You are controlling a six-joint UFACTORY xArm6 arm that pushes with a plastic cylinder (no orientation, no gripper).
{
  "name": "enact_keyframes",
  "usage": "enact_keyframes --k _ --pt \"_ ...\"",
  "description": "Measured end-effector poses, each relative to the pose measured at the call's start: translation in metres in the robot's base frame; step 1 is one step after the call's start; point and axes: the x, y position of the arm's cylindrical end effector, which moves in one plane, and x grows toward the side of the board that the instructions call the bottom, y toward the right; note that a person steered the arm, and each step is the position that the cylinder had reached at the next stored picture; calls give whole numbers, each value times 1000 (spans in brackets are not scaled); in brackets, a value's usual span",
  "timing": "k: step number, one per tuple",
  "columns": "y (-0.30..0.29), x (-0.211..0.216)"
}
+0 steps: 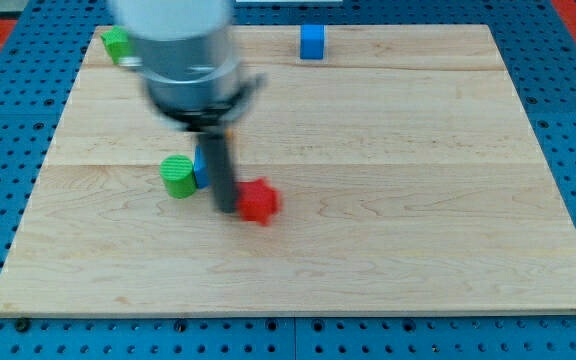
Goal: Slide the red star to the bottom right side of the board
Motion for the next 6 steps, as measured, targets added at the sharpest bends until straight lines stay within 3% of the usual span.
enact_keyframes --k 1,2,3,6 --pt "90 -3" --pt "82 -12" --pt "139 -6" --pt "178 -15"
